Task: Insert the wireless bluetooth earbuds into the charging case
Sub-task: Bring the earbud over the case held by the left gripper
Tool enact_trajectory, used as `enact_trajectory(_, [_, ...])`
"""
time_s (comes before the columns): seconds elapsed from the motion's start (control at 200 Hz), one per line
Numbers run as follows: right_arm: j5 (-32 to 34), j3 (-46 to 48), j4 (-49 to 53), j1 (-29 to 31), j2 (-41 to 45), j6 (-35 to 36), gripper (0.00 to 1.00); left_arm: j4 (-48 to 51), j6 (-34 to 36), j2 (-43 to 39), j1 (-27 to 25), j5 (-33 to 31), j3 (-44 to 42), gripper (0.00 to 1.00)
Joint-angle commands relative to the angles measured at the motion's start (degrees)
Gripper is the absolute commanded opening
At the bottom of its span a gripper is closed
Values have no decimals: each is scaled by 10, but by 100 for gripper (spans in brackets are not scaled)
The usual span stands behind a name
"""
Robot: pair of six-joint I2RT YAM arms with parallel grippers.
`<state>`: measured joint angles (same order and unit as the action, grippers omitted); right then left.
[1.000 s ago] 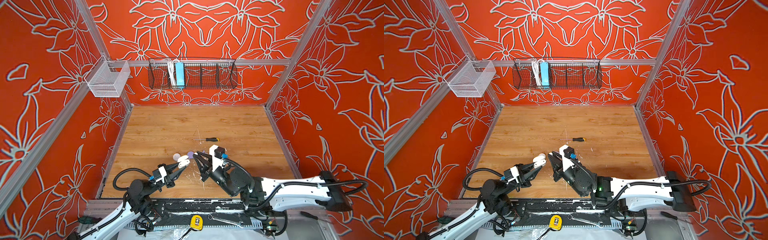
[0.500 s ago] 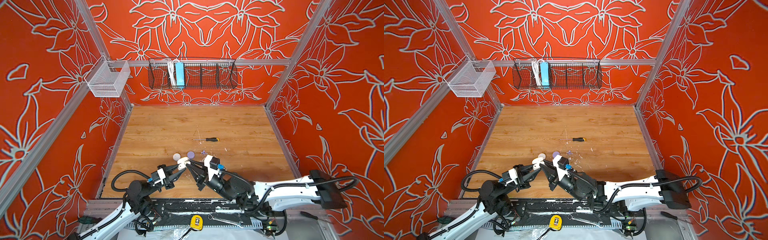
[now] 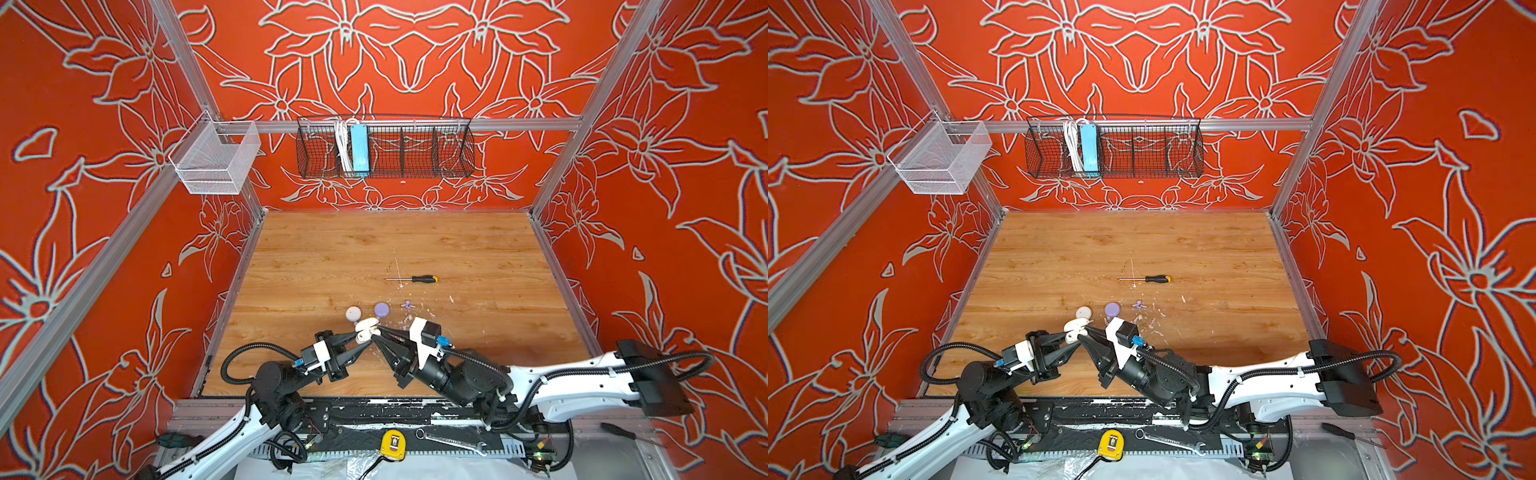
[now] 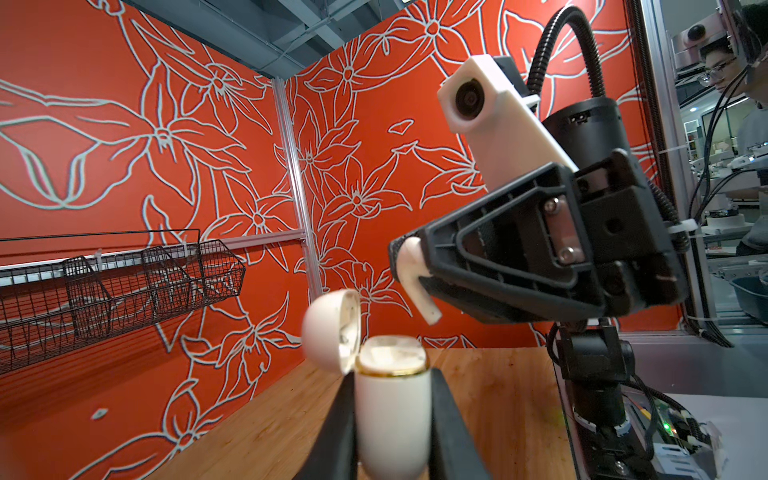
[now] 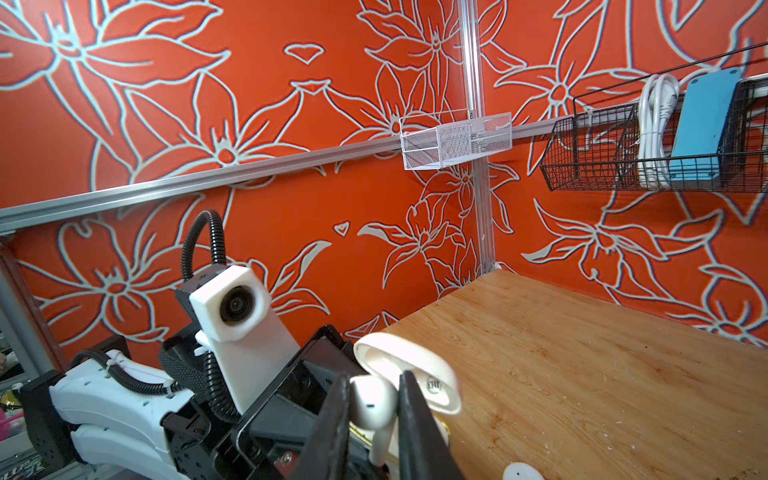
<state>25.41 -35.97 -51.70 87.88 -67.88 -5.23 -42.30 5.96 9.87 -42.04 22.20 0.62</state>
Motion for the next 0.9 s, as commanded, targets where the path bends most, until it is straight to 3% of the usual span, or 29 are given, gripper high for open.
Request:
enact_trajectory(0.0, [-3,-21,-16,6,-8,22,14,-27,2,-2,-6,16,-15,0])
enact_trajectory(0.54, [9,-12,-34,6,-1,42,14,-33,9,2,-9,41,-14,0])
enact_trajectory(0.896, [-19,25,-54,6,37,61,14,-35,13,0,-13,53,-14,0])
